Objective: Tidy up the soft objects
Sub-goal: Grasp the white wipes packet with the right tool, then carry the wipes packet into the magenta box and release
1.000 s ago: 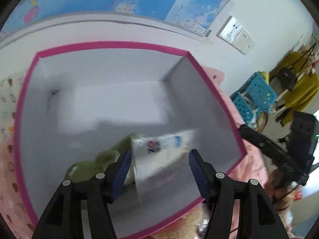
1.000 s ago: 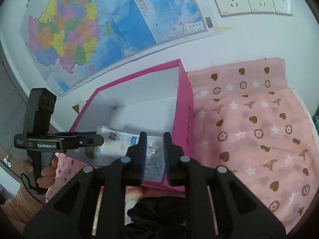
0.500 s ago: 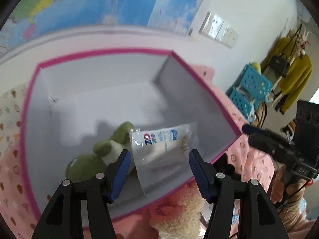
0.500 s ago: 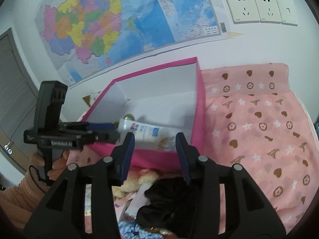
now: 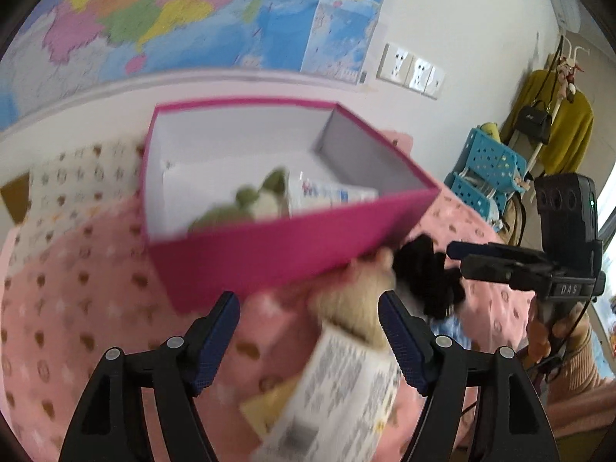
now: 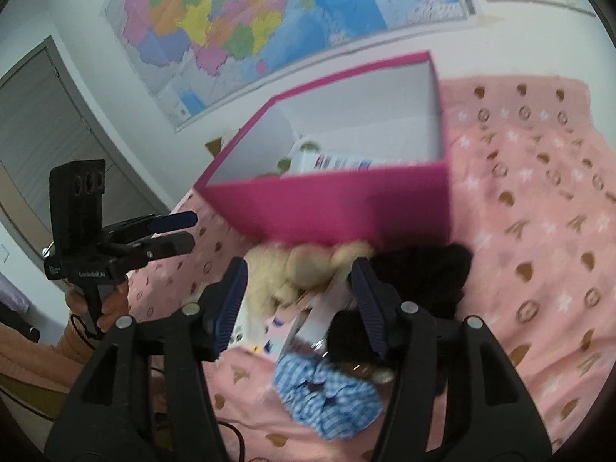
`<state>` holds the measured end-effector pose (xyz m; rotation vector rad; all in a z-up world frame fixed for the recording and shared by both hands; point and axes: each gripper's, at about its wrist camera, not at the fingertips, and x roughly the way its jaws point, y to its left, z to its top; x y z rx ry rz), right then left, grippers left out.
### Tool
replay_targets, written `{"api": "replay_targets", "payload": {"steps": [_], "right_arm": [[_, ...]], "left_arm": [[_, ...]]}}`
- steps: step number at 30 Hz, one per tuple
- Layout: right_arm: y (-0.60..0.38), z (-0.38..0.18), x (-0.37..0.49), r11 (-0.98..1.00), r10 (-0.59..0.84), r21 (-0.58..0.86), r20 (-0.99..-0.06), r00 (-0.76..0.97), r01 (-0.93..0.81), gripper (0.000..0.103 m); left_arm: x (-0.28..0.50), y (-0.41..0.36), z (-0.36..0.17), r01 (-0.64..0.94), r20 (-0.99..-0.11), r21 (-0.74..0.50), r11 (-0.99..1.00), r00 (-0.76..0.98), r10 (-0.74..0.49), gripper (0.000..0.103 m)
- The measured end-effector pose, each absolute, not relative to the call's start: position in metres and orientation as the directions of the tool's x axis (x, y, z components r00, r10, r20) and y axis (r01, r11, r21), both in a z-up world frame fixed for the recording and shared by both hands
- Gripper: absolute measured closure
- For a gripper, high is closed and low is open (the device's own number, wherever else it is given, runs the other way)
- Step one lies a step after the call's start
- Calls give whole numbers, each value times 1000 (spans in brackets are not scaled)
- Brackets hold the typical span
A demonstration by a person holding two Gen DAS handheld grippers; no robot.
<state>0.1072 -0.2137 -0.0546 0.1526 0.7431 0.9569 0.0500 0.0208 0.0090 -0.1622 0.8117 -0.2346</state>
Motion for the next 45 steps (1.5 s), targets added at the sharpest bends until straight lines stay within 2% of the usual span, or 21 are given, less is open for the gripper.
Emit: {"api": "replay_targets", "payload": {"steps": [10, 16, 22, 26, 29, 32, 33, 38, 42, 45], "right_arm": [[-163, -76, 82, 503, 794, 413, -568, 217, -759, 45], [-139, -94, 86, 524, 761, 388, -613, 212, -758, 45], [-127, -97, 83, 521, 755, 367, -619, 215, -771, 45], [-124, -97, 77, 516, 747, 343, -629, 216, -785, 45], [-123, -99, 73, 516, 741, 333, -636, 217, -789, 53], [-124, -99, 73, 524, 738, 336, -637, 221, -783, 70], [-125, -100, 73, 526, 739, 338, -636, 222, -781, 70], [-129, -94, 67, 513, 753, 345, -620, 219, -786, 72], [-132, -84, 64, 500, 770, 352, -598, 220, -791, 75], [-133, -72, 63, 491, 785, 351, -574, 231, -797, 75]], "left_arm": [[7, 33, -33, 29, -759, -275, 961, 607, -236, 27], [-12, 41, -52, -4, -768, -386, 923, 556, -318, 27], [-18, 34, -62, 27, -767, -421, 906, 523, -372, 29], [-14, 27, -64, 36, -774, -410, 912, 515, -368, 41], [-14, 31, -64, 23, -772, -414, 910, 521, -364, 50], [-18, 36, -63, 10, -763, -431, 902, 530, -370, 57], [-19, 37, -62, 8, -761, -431, 902, 534, -368, 60], [-23, 41, -53, 8, -750, -434, 901, 552, -365, 64], [-23, 54, -42, 9, -720, -486, 874, 563, -406, 66], [-21, 56, -26, 29, -715, -453, 891, 585, -383, 66]]}}
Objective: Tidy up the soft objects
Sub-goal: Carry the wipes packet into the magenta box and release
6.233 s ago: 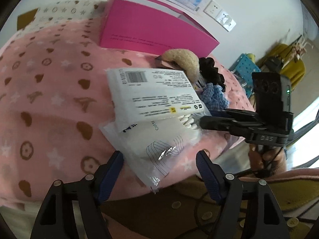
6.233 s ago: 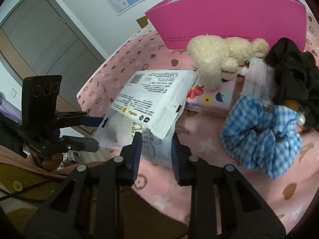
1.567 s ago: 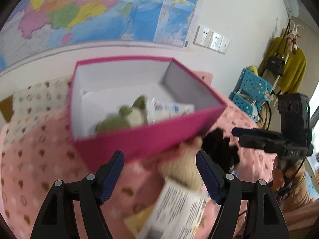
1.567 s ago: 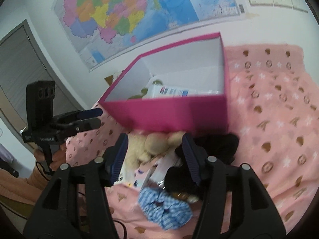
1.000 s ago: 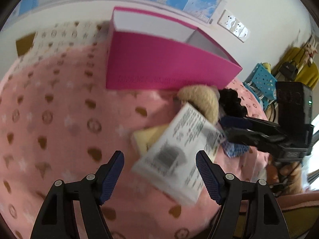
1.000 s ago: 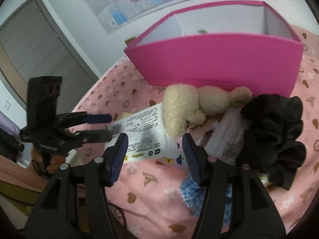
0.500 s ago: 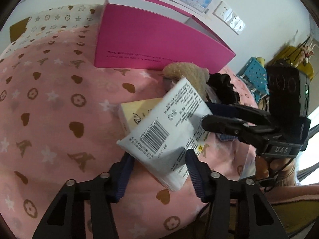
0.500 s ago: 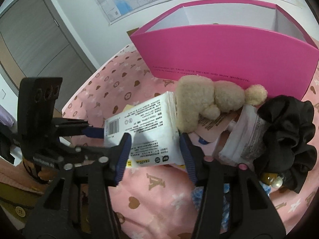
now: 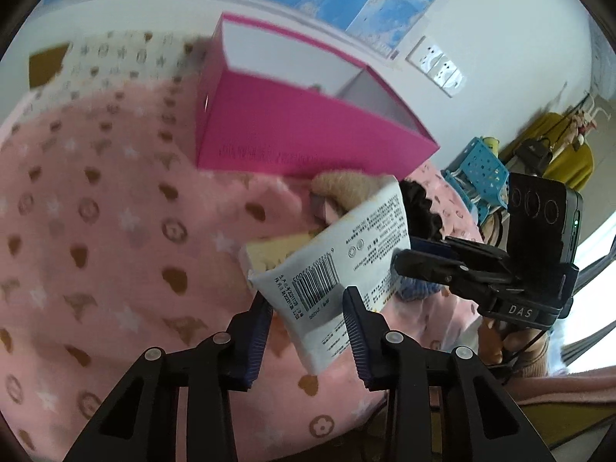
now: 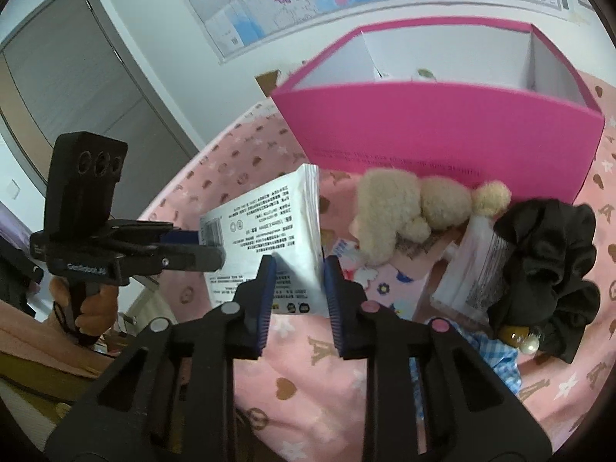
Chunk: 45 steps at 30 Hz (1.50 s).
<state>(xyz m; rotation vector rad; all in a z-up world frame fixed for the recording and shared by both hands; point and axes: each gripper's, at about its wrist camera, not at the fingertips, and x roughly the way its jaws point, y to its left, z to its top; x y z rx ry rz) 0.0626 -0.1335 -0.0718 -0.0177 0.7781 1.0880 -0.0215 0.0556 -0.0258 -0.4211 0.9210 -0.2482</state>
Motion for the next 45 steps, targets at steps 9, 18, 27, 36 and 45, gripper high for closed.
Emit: {"api": "replay_targets", "payload": {"steps": [9, 18, 27, 36, 45], "right_arm": [[-134, -25, 83, 486, 819, 334, -496, 287, -808, 75], [-129, 10, 131, 503, 831, 350, -447, 331, -790, 75], [-108, -2, 186, 548, 805, 415, -499, 322, -726, 75], [-93, -12, 209, 582, 786, 436, -517, 339, -687, 63], [-135, 2, 193, 636, 751, 369, -501, 431, -678, 60]], "left_arm": [[13, 67, 28, 95, -651, -414, 905, 664, -367, 66], [71, 76, 66, 109, -625, -351, 930, 712, -319, 65], [133, 90, 53, 43, -683, -339, 940, 676, -277, 63], [168, 110, 29, -88, -757, -287, 954, 631, -169, 63], [147, 95, 38, -109, -716, -202, 973, 695, -71, 55]]}}
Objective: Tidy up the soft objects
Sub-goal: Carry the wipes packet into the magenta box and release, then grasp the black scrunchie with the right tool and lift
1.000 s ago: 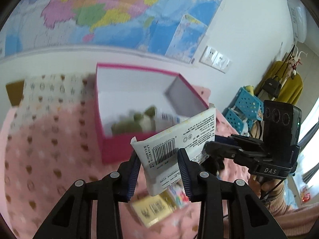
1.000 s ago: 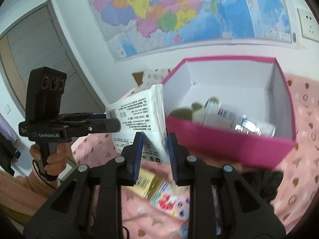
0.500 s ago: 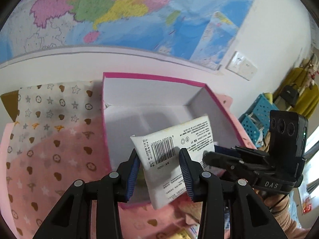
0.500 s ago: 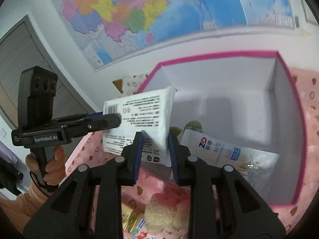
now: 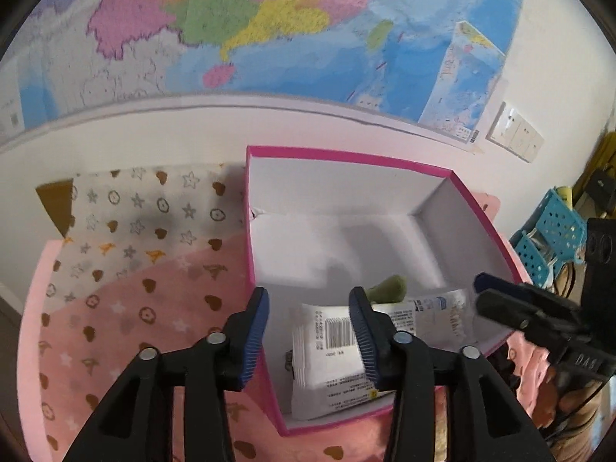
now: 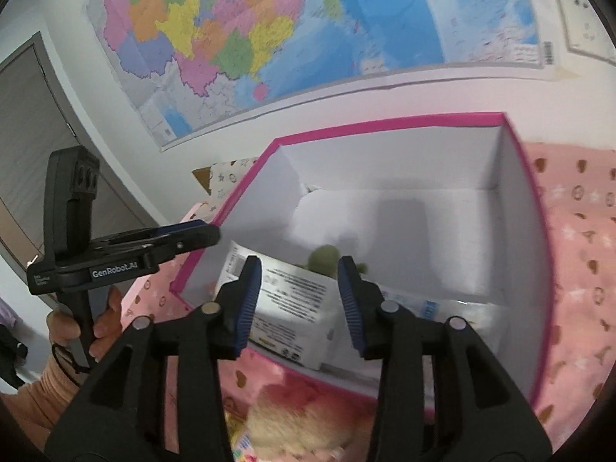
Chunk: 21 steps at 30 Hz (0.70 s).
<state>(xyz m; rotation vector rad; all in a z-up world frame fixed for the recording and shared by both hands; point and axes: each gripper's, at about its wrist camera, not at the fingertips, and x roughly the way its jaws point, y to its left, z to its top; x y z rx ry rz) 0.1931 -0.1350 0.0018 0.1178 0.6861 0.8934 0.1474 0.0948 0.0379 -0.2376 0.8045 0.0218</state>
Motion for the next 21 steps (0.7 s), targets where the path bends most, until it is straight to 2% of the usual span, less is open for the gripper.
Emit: {"api": "replay_targets", "payload": {"steps": [4, 10, 19, 21], "right_arm": [[-160, 4, 181, 639, 752, 368, -484, 448, -675, 60], [-191, 6, 161, 636, 760, 373, -455, 464, -675, 55], [-232, -17, 138, 670, 735, 396, -477, 483, -628, 54], [-240, -27, 136, 693, 713, 394, -498, 493, -604, 47]], "left_arm": [[133, 86, 44, -60, -683, -223, 973, 722, -112, 53], [100, 55, 53, 58, -635, -234, 971, 747, -198, 46], [75, 8, 42, 179, -637, -255, 950, 708, -304, 44], [73, -3, 38, 212, -638, -263, 941, 693, -335, 43]]}}
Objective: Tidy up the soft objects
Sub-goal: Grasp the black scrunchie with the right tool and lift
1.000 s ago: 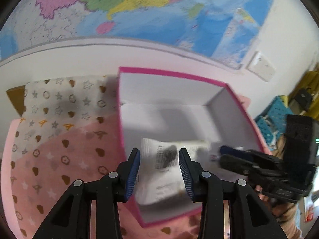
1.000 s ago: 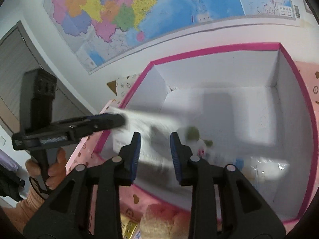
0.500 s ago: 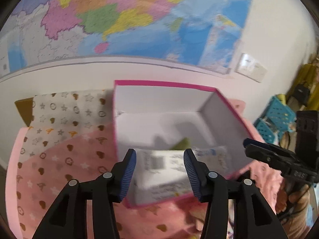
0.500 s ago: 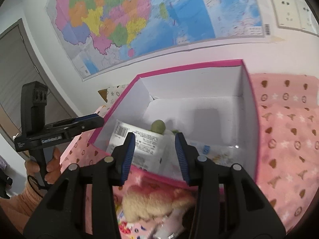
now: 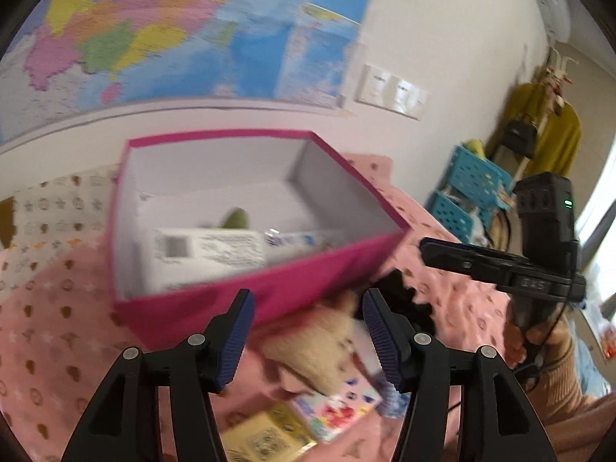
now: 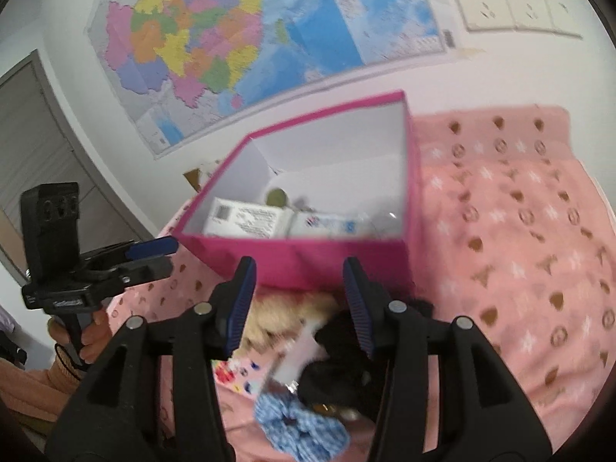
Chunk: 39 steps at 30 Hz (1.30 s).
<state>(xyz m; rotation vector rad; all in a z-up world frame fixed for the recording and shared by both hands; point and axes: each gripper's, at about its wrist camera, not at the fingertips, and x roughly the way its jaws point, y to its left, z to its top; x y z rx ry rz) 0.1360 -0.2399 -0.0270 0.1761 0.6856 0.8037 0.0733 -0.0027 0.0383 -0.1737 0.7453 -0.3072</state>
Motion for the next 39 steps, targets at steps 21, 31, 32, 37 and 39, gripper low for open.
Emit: {"api": "replay_targets", "payload": {"steps": [21, 31, 32, 37, 39], "right_arm": [[-267, -102, 154, 714, 693, 477, -585, 420, -513, 43], [-270, -99, 152, 702, 704, 465, -569, 425, -539, 88], [-271, -98, 151, 696, 710, 471, -560, 426, -541, 89], [-281, -83, 140, 668, 742, 493, -506, 440, -557, 91], [-283, -77, 136, 660, 750, 495, -489, 446, -565, 93]], "left_arm": [[104, -109, -31, 397, -730, -385, 833, 422, -538, 51], [124, -112, -47, 350, -740, -451, 821, 367, -563, 65], [124, -112, -47, 348, -739, -456, 819, 366, -566, 65], [125, -113, -47, 343, -724, -478, 808, 366, -584, 65], [124, -113, -45, 351, -719, -478, 805, 370, -588, 68]]}}
